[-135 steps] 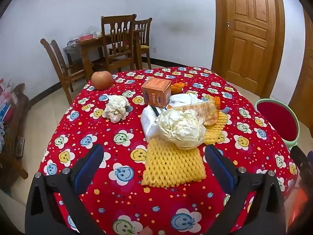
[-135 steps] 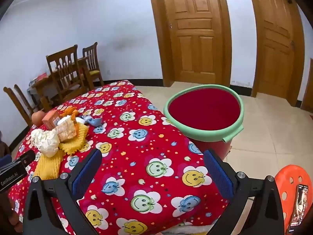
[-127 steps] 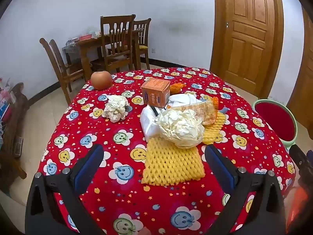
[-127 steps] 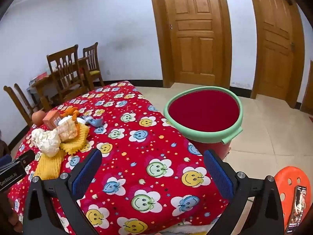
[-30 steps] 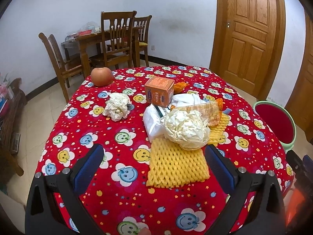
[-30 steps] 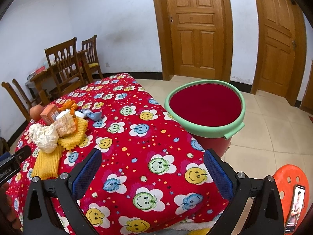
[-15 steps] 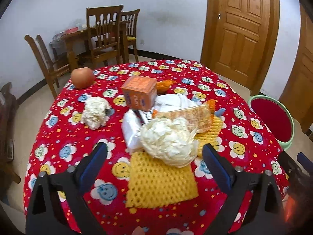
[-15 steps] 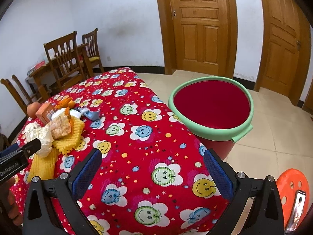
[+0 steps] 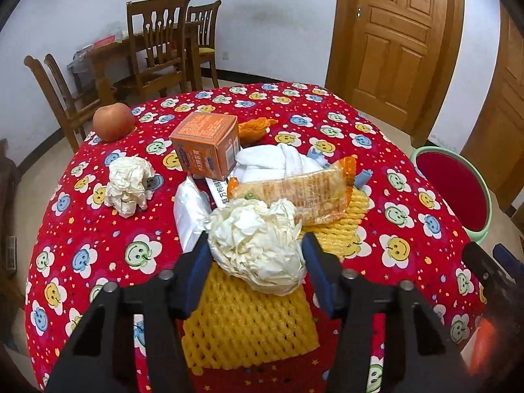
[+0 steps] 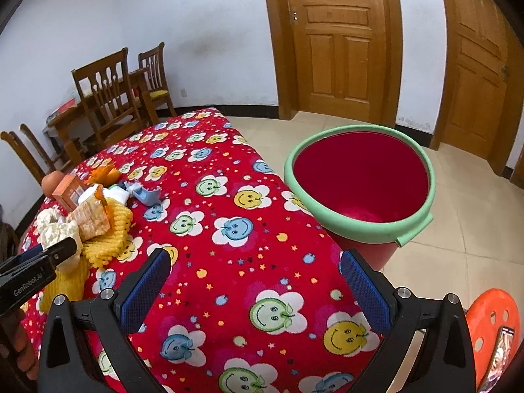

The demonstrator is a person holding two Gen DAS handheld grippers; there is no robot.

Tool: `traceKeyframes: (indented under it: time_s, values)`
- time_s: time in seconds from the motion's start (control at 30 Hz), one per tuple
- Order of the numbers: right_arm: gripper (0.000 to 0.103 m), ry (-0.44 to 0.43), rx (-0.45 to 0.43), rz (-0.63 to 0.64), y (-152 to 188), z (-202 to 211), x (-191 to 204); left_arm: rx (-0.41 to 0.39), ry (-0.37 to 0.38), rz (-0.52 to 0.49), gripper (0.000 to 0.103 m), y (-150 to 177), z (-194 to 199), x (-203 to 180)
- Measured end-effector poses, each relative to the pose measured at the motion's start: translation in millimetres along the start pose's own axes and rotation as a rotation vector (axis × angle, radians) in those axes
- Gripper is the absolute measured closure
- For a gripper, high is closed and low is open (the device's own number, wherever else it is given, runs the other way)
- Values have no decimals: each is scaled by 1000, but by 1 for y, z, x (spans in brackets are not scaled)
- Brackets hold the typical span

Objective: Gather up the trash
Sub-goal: 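Grasp the crumpled white tissue ball with the left gripper, then grasp the yellow foam net with the right gripper while the left holds tissue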

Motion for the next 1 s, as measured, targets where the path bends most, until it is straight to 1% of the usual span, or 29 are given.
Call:
traceKeyframes:
  time_s: [0.07, 0.13, 0.23, 0.37, 0.43, 0.57, 0.67, 0.83, 0.9, 1.0]
  values:
    - [0, -8, 1, 9, -1, -1, 3, -2, 10, 5, 55, 0, 2, 2]
    - [0, -18, 5, 20, -3, -3, 8, 0, 26, 23, 56, -1, 5, 7]
    - [0, -40, 7, 42, -6, -5, 17, -16, 32, 39, 57, -5, 13, 13]
    - [0, -75, 3, 72, -13, -6, 35, -60, 32, 54, 57, -15, 29, 25]
    - [0, -99, 8, 84, -16, -7, 44, -88, 21, 60, 57, -21, 38, 34]
    - [0, -148, 45, 110, -18, -13, 68, -113, -23, 76, 57, -27, 42, 55]
    - [0, -168, 72, 135, -15, -19, 87, -111, -42, 99, 57, -26, 40, 73]
    - [0, -174, 95, 141, -12, -34, 108, -108, -42, 114, 57, -23, 32, 94]
    - [4, -186, 110, 138, -12, -41, 115, -113, -40, 109, 57, -22, 29, 100]
    - [14, -207, 146, 135, -9, -50, 124, -113, -15, 104, 57, -24, 23, 105]
Point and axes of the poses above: each gripper's, at about its wrist camera, not at the fingertips, and z roughly against the way its jaws point, x to its left, y to its underside, the point moved 3 cm from there along -z, roughly the way its jaws point, and after that the axes turned 3 degrees about -x, right-handed, at the moved point
